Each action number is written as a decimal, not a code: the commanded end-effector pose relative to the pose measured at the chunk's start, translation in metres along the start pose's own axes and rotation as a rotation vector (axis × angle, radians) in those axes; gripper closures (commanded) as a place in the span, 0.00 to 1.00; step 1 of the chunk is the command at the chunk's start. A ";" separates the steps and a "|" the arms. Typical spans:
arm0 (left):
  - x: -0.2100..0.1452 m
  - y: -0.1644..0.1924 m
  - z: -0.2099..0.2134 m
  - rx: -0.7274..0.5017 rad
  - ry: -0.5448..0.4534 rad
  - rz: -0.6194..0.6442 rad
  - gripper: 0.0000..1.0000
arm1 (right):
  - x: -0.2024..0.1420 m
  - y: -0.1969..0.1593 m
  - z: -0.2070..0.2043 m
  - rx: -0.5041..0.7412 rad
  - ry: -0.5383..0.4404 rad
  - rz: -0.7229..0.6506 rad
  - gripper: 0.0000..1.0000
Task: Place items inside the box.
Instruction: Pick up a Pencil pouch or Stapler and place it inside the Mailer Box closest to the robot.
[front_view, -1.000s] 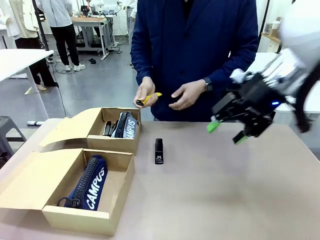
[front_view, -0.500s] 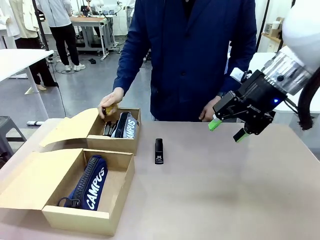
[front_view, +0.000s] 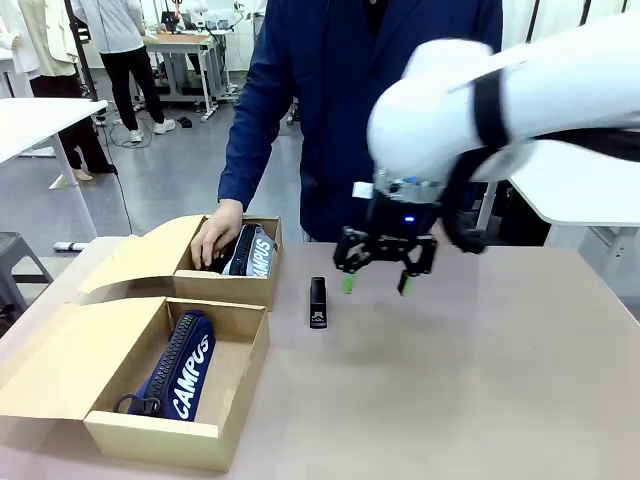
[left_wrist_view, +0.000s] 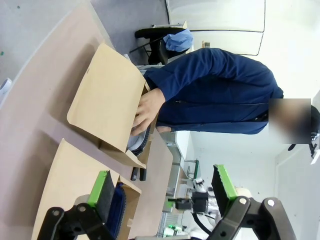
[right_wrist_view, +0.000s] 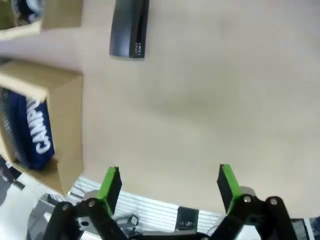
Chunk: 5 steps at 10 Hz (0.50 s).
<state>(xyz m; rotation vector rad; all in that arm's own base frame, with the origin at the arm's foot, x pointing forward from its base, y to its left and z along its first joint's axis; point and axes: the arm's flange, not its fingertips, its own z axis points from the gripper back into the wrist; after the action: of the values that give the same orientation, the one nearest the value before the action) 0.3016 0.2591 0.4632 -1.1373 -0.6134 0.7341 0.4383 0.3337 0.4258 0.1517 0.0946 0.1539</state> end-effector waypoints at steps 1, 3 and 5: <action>-0.001 0.000 0.001 -0.015 -0.001 0.000 0.00 | 0.052 0.046 -0.011 -0.101 0.031 -0.019 0.00; -0.001 0.000 0.001 -0.015 -0.001 0.000 0.00 | 0.080 0.078 -0.045 -0.138 -0.012 0.007 0.00; -0.001 0.000 0.001 -0.015 -0.001 0.000 0.00 | 0.097 0.092 -0.072 -0.189 0.001 -0.004 0.00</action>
<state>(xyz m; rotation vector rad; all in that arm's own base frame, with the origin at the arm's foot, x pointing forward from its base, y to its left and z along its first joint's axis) 0.3015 0.2591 0.4634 -1.1373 -0.6139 0.7338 0.4990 0.4405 0.3577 0.0120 0.0808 0.1950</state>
